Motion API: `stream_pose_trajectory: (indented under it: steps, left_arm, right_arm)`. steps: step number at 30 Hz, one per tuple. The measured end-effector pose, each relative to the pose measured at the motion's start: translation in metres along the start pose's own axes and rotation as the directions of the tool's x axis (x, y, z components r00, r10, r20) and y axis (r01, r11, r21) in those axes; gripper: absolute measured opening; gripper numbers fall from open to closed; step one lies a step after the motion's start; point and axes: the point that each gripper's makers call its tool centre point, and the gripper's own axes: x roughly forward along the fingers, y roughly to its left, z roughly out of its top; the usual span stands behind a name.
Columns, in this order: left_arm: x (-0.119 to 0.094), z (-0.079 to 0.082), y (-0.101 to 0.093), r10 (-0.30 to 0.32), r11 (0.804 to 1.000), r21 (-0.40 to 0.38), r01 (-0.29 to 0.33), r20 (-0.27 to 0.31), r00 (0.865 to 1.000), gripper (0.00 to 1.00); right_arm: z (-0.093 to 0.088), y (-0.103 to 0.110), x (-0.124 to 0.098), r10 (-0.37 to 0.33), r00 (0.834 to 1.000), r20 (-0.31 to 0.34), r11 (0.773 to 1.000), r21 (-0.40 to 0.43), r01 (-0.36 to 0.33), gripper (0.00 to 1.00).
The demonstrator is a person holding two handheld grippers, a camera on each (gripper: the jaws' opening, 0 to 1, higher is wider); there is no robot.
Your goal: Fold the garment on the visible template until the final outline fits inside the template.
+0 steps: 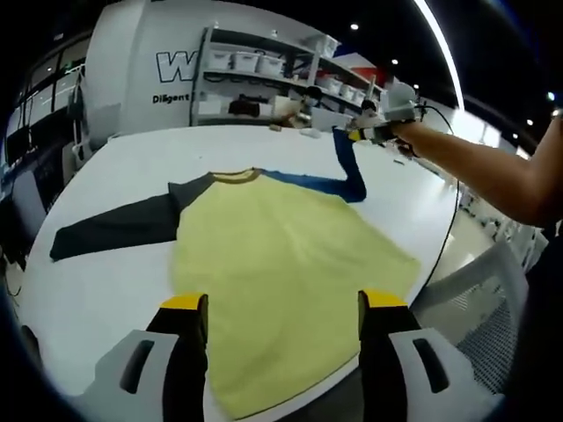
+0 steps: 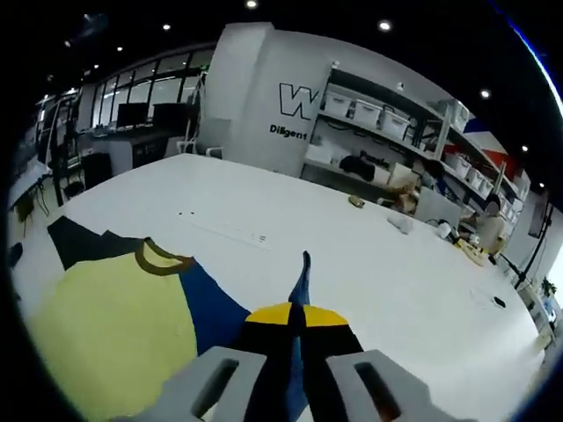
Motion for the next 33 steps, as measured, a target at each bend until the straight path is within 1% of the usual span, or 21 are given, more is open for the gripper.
stream_pose_trajectory:
  steps: [5,6,7,8,10,11,12,14,16,17,18,19,20,23,25,28,30,31,33]
  left_arm:
    - [-0.001,0.002,0.000,-0.003,1.000,-0.003,0.003,0.013,1.000,0.66]
    - [-0.002,0.003,0.000,-0.004,1.000,-0.003,0.004,0.018,1.000,0.66]
    - [-0.002,0.004,0.000,-0.004,1.000,-0.003,0.004,0.019,1.000,0.66]
    - [-0.002,0.004,0.000,-0.004,1.000,-0.004,0.004,0.022,1.000,0.66]
    - [-0.002,0.005,0.000,-0.005,1.000,-0.007,0.005,0.026,1.000,0.66]
    - [-0.003,0.005,0.000,-0.004,1.000,-0.007,0.004,0.027,1.000,0.67]
    - [-0.003,0.005,0.000,-0.005,1.000,-0.008,0.005,0.028,1.000,0.68]
    - [-0.003,0.004,-0.001,-0.010,1.000,-0.010,0.011,0.026,1.000,0.70]
    - [-0.003,0.005,-0.003,-0.021,1.000,-0.011,0.021,0.031,0.999,0.73]
    - [-0.003,0.006,-0.004,-0.030,0.999,-0.011,0.030,0.034,0.999,0.76]
    - [-0.002,0.007,-0.009,-0.051,0.998,-0.025,0.053,0.047,0.998,0.80]
    - [-0.002,0.006,-0.010,-0.061,0.998,-0.032,0.063,0.043,0.997,0.83]
    - [-0.002,0.008,-0.011,-0.064,0.997,-0.036,0.066,0.052,0.997,0.86]
    - [-0.003,0.010,-0.011,-0.062,0.998,-0.029,0.064,0.065,0.996,0.94]
    - [-0.004,0.012,-0.016,-0.084,0.996,-0.028,0.087,0.076,0.994,0.98]
    - [-0.007,0.015,-0.022,-0.103,0.994,-0.016,0.104,0.088,0.991,0.99]
    - [-0.007,0.014,-0.023,-0.103,0.994,-0.018,0.105,0.083,0.991,0.99]
    - [-0.007,0.013,-0.021,-0.099,0.995,-0.024,0.101,0.080,0.992,0.99]
    - [-0.008,0.015,-0.018,-0.091,0.995,-0.041,0.095,0.096,0.991,0.98]
  right_arm:
    - [0.022,0.036,0.008,0.060,0.998,0.026,0.998,-0.033,-0.059,0.00]
    - [0.029,0.050,0.011,0.081,0.996,0.031,0.996,-0.047,-0.080,0.00]
    - [0.031,0.054,0.011,0.086,0.996,0.033,0.995,-0.050,-0.084,0.00]
    - [0.038,0.068,0.015,0.113,0.993,0.041,0.992,-0.061,-0.111,0.00]
    - [0.042,0.080,0.016,0.130,0.991,0.043,0.989,-0.074,-0.126,0.00]
    - [0.047,0.096,0.017,0.160,0.986,0.042,0.984,-0.090,-0.156,0.00]
    - [0.048,0.100,0.017,0.167,0.985,0.044,0.982,-0.100,-0.162,0.00]
    - [0.054,0.119,0.020,0.198,0.979,0.043,0.973,-0.127,-0.192,0.00]
    - [0.058,0.132,0.021,0.222,0.974,0.042,0.965,-0.150,-0.214,0.00]
    - [0.058,0.135,0.021,0.228,0.973,0.042,0.963,-0.156,-0.219,0.00]
    - [0.062,0.143,0.024,0.247,0.968,0.044,0.956,-0.173,-0.236,0.00]
    - [0.063,0.147,0.024,0.257,0.965,0.043,0.952,-0.182,-0.246,0.00]
    - [0.065,0.154,0.025,0.271,0.962,0.040,0.946,-0.198,-0.258,0.00]
    - [0.068,0.168,0.026,0.296,0.954,0.039,0.934,-0.221,-0.281,0.00]
    - [0.069,0.181,0.025,0.319,0.947,0.036,0.924,-0.237,-0.302,0.00]
    - [0.069,0.196,0.023,0.344,0.938,0.030,0.909,-0.262,-0.325,0.00]
    - [0.068,0.207,0.022,0.361,0.932,0.024,0.898,-0.279,-0.340,0.00]
    - [0.067,0.214,0.022,0.374,0.927,0.019,0.890,-0.288,-0.353,0.00]
    - [0.065,0.223,0.020,0.385,0.923,0.013,0.883,-0.298,-0.364,0.00]
